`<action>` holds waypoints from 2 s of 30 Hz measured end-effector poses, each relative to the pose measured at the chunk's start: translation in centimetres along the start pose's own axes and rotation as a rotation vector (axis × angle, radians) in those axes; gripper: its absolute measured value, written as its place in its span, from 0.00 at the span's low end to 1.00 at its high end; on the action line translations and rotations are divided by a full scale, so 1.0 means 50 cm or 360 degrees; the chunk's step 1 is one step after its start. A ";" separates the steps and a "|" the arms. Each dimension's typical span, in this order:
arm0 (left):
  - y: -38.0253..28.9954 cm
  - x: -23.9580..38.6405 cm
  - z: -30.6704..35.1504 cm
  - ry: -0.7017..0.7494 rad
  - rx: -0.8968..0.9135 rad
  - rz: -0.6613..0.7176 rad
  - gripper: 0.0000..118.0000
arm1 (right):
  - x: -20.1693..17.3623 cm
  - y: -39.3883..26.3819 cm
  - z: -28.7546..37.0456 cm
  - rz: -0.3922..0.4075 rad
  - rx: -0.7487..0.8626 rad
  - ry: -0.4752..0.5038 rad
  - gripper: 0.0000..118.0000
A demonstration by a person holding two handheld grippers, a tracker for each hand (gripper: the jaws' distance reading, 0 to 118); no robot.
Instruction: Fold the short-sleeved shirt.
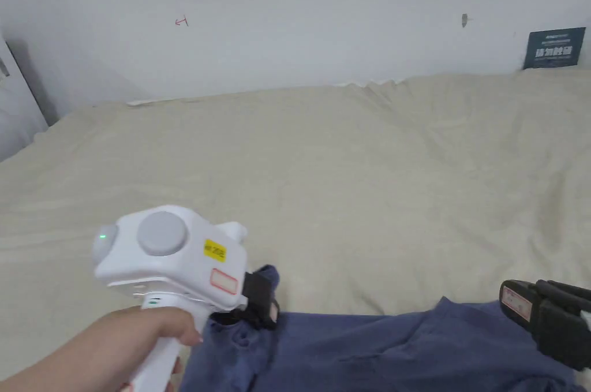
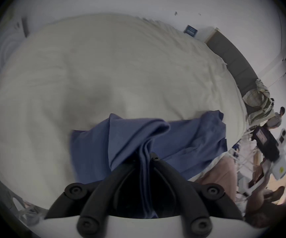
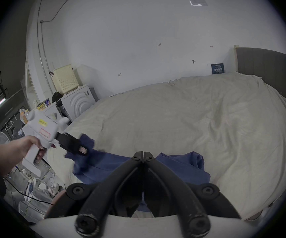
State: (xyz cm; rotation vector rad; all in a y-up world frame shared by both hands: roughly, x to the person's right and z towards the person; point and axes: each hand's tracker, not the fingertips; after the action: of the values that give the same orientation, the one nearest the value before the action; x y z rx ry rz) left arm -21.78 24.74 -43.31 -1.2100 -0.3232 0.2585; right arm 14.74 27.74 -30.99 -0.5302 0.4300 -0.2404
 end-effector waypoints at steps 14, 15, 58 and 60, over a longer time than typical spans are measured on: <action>-0.017 0.041 0.032 -0.0357 0.0112 -0.0014 0.99 | 0.063 -0.006 0.012 -0.0083 -0.0007 -0.0039 0.00; -0.021 0.029 0.045 -0.0283 0.0149 -0.0021 0.99 | 0.062 -0.007 0.011 -0.0090 -0.0006 -0.0034 0.00; -0.113 -0.242 0.078 -0.0462 0.0375 0.0308 0.00 | 0.045 0.030 0.016 -0.0003 -0.0038 -0.0076 0.00; -0.118 -0.301 0.063 -0.0661 0.0264 0.0375 0.32 | 0.043 0.029 0.015 -0.0011 -0.0039 -0.0083 0.00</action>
State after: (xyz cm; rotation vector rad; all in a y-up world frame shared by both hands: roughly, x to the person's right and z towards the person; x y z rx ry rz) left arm -36.77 20.04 -38.33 -1.0242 -0.5082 0.7325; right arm 17.15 28.60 -31.90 -0.5607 0.3808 -0.2275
